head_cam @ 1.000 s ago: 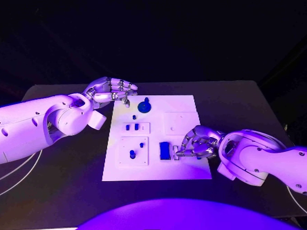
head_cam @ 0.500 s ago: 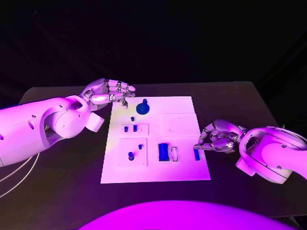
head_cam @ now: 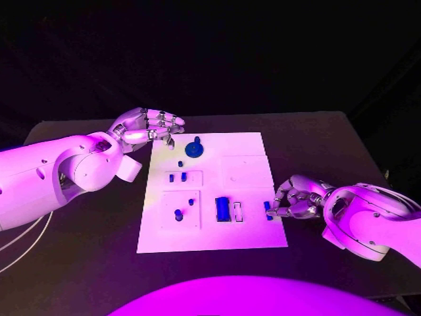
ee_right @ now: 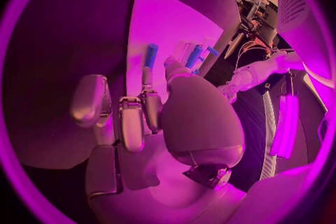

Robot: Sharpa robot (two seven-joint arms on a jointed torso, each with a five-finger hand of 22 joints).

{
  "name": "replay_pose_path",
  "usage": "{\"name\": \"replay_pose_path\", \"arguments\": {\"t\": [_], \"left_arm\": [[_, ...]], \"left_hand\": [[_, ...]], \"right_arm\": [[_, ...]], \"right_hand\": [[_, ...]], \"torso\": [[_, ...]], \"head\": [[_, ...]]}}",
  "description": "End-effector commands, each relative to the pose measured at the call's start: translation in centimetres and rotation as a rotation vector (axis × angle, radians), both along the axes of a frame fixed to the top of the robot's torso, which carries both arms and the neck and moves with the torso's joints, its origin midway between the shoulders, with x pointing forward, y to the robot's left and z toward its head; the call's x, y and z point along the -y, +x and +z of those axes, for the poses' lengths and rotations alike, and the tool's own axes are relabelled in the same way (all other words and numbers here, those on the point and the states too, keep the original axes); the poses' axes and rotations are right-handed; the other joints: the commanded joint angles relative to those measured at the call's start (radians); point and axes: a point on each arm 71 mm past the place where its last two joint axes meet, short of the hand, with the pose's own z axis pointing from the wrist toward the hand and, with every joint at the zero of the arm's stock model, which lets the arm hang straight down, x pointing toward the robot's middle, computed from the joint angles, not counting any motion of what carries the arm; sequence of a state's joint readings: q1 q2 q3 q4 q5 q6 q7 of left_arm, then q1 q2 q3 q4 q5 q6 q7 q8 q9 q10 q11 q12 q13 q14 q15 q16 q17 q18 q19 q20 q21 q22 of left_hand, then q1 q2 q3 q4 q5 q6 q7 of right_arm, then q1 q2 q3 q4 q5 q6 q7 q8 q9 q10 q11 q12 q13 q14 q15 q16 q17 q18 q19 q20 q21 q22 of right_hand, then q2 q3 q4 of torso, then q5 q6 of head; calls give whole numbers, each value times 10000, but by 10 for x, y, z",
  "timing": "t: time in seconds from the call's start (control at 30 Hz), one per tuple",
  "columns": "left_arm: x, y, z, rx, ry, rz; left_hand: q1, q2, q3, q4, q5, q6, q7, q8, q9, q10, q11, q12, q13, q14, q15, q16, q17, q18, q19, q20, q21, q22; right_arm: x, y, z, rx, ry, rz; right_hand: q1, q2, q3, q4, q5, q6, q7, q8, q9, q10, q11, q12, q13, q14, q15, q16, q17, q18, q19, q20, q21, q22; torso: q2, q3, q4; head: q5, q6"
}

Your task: Assemble the parts on the task board

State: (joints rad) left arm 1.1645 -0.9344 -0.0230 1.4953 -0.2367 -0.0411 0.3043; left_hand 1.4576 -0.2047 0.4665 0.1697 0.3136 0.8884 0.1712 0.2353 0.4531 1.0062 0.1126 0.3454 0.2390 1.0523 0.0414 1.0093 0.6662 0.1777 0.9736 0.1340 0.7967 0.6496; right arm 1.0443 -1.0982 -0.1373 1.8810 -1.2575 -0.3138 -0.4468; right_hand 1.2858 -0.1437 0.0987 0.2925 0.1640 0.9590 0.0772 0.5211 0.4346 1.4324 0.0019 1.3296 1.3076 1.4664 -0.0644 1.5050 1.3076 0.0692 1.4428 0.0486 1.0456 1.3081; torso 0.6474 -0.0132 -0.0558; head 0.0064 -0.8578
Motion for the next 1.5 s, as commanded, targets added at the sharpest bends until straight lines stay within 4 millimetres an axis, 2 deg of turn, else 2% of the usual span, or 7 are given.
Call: {"name": "replay_pose_path", "arguments": {"t": [0.03,0.5,0.83,0.9,1.2,1.4,1.5], "left_arm": [[0,0,1,116,-113,-14],[-2,0,1,66,-26,-36],[-3,0,0,0,61,-54],[-4,0,0,-10,76,-48],[-4,0,0,-37,116,-63],[-3,0,0,-30,119,-72],[-3,0,0,-25,119,-75]], "left_hand": [[-22,98,-9,34,54,38,43,-15,-10,41,9,-50,-8,-44,9,-65,-12,62,-11,16,-36,-15],[34,114,16,-2,63,47,38,-10,-10,47,0,-51,-8,-47,-4,-67,-14,67,-2,7,-36,-14],[37,116,18,-5,63,46,40,-11,-11,45,2,-53,-9,-48,-4,-68,-14,66,-1,5,-35,-13],[34,119,19,-2,64,43,44,-12,-12,41,5,-56,-10,-48,-3,-68,-15,66,0,5,-35,-13],[34,119,19,-2,64,43,44,-12,-12,41,5,-56,-10,-48,-3,-68,-15,66,0,5,-35,-13],[38,121,22,-5,66,39,47,-15,-14,33,8,-63,-12,-50,-1,-70,-16,65,2,3,-35,-12],[38,121,22,-5,66,39,47,-15,-14,33,8,-63,-12,-50,-1,-70,-16,65,2,3,-35,-12]], "right_arm": [[-2,2,-2,298,-414,-53],[-9,8,-17,57,-1329,208],[-19,8,-30,-93,-2059,895],[-21,7,-32,-190,-2225,1069],[-23,2,-34,-350,-2546,1469],[-26,1,-32,-165,-2431,1423],[-27,0,-31,-70,-2154,1227]], "right_hand": [[-121,6,56,3,-67,62,-15,-48,-14,46,-8,44,687,767,26,26,1472,142,39,-7,65,1458],[-384,0,49,3,-138,188,-58,-8,6,95,-40,71,708,792,2,57,1538,129,86,-24,132,1475],[58,-75,307,-60,100,313,-171,121,86,137,-138,103,742,817,-77,95,1619,115,135,-86,200,1500],[446,-163,560,-112,601,297,-205,146,111,127,-175,78,731,815,-114,85,1611,116,140,-124,168,1501],[1405,-615,1623,-333,1457,342,-226,133,104,72,-205,-14,694,814,-147,67,1613,112,157,-173,101,1521],[1548,-723,2185,-393,1482,321,-188,91,82,36,-176,-47,682,814,-124,62,1616,108,171,-158,99,1535],[1569,-805,2880,-532,1898,328,-166,76,79,28,-164,-46,693,821,-116,74,1647,101,194,-157,136,1558]], "torso": [[9,-1,3],[-4,4,-5],[0,8,3],[-1,4,-1],[-12,-3,0],[-8,-6,12],[-6,-4,12]], "head": [[17,-36],[68,-119],[90,-134],[98,-148],[78,-149],[61,-149],[70,-146]]}}
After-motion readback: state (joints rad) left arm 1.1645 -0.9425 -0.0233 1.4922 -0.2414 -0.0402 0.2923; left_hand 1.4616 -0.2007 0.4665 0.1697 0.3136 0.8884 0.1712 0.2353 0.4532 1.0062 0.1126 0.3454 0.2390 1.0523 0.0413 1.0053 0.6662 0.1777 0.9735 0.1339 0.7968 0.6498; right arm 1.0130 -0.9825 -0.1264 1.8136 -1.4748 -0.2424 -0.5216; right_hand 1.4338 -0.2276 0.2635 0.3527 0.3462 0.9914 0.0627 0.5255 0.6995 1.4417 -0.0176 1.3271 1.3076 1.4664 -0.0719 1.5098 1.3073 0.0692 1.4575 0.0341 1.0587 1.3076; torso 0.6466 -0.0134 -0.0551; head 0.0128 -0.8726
